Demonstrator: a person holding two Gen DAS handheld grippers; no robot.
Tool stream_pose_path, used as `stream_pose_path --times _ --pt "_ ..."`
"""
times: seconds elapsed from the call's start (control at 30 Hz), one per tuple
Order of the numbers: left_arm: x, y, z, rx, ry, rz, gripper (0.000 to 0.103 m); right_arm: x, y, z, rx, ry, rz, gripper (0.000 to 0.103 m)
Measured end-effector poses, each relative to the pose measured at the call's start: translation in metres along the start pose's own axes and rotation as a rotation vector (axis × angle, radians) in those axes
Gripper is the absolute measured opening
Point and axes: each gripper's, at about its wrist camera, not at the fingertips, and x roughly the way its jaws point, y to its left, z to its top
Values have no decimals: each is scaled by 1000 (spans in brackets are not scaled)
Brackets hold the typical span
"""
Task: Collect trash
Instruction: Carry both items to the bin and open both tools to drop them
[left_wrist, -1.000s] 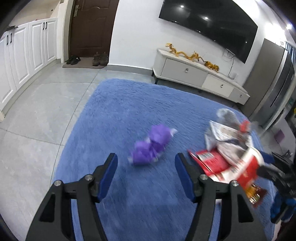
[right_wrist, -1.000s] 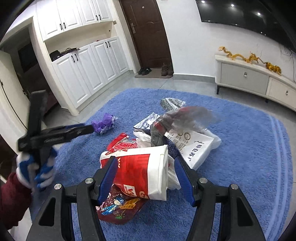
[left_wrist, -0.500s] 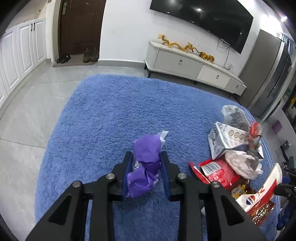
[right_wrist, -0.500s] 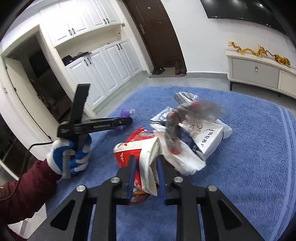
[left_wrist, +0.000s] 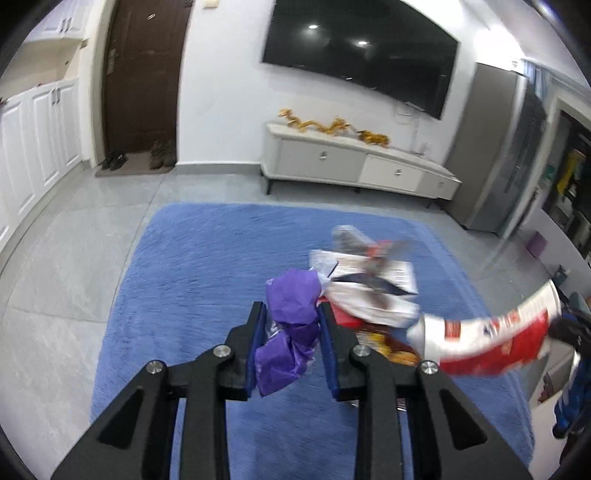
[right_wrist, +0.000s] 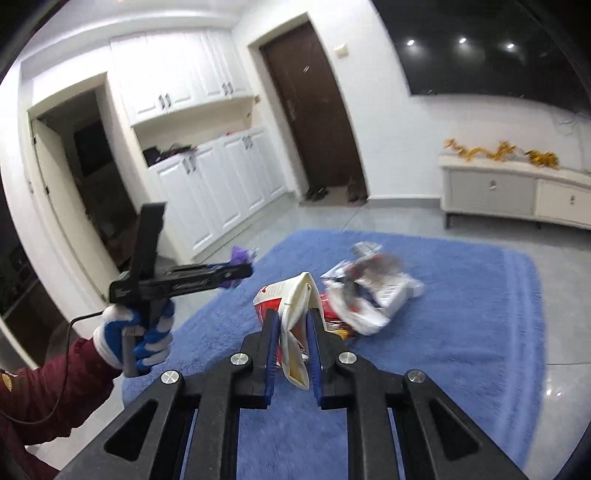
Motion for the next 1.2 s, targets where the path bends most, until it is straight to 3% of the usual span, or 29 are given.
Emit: stream_pose_path --times 0.13,0.27,0.5,0.67,0.83,1.1,1.2 --pt "-18 -54 0 78 -19 -69 26 -66 -13 -12 37 -73 -93 15" --pt "-21 -123 -2 167 -13 -172 26 -140 -36 -42 95 -132 -246 15" --pt "9 -270 -29 342 89 -387 26 -238 -99 -119 285 -136 -540 15" --pt "53 -376 -65 436 235 -508 27 -257 -147 -181 432 -71 -669 15" --pt "93 -450 -99 480 362 -554 28 -259 -194 -233 569 -19 -720 15" --pt "132 -503 -130 483 492 -583 34 -251 -231 -280 696 55 -739 22" --pt "136 -510 -134 467 511 -601 51 -252 -237 -287 723 60 -752 25"
